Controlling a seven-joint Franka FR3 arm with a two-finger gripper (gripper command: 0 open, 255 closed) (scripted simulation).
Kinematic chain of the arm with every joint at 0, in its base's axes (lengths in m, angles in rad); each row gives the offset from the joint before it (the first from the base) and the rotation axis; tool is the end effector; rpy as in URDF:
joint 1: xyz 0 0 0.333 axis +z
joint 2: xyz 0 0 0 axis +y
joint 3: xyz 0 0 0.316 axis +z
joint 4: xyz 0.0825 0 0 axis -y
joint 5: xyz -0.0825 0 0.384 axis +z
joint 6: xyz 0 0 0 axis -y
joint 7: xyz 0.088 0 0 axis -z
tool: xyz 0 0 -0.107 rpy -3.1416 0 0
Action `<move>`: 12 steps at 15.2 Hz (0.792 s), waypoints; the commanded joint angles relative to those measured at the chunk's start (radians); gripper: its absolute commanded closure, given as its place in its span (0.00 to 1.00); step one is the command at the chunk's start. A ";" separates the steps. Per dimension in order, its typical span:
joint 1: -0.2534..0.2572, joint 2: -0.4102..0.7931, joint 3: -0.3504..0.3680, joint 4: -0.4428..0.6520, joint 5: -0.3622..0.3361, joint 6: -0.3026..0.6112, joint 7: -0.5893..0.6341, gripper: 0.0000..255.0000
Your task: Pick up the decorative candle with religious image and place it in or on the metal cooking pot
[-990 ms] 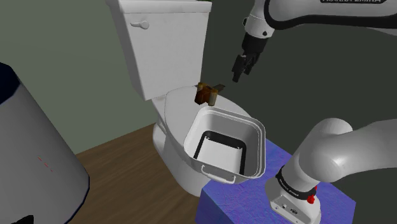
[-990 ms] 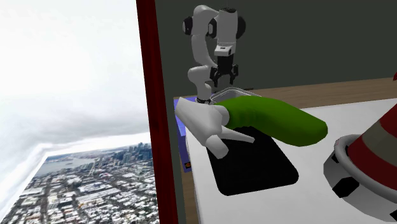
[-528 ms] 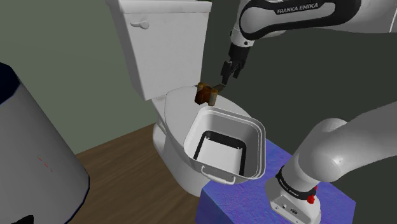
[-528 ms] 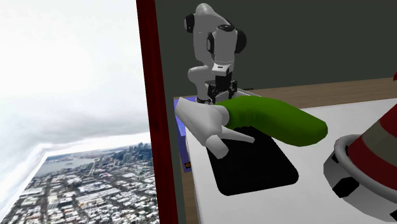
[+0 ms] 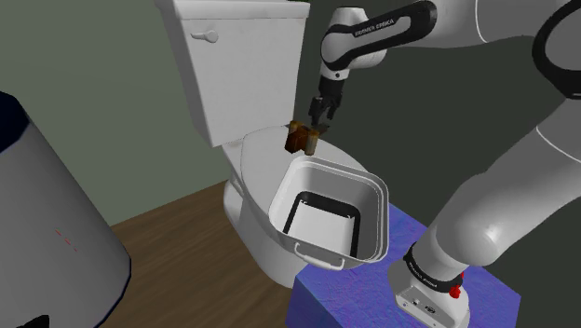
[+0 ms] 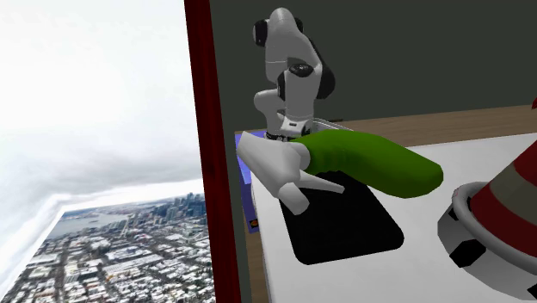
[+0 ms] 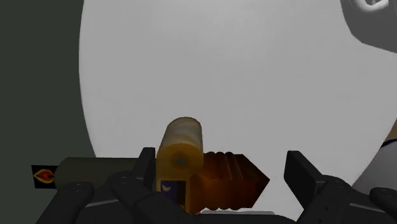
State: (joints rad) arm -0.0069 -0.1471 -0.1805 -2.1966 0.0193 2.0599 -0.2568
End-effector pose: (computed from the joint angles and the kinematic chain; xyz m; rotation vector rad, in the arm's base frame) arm 0.4945 -0.0948 0.4468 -3.0994 -0.0964 -0.0267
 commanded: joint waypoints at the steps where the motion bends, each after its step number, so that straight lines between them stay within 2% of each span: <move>1: -0.001 0.078 -0.008 0.046 0.020 0.019 -0.017 0.00; 6: -0.017 0.258 -0.024 0.170 0.072 0.045 -0.069 0.00; 12: -0.017 0.293 -0.021 0.129 0.085 0.120 -0.078 0.00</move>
State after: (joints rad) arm -0.0235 0.1369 -0.2015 -2.0646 0.1011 2.1674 -0.3322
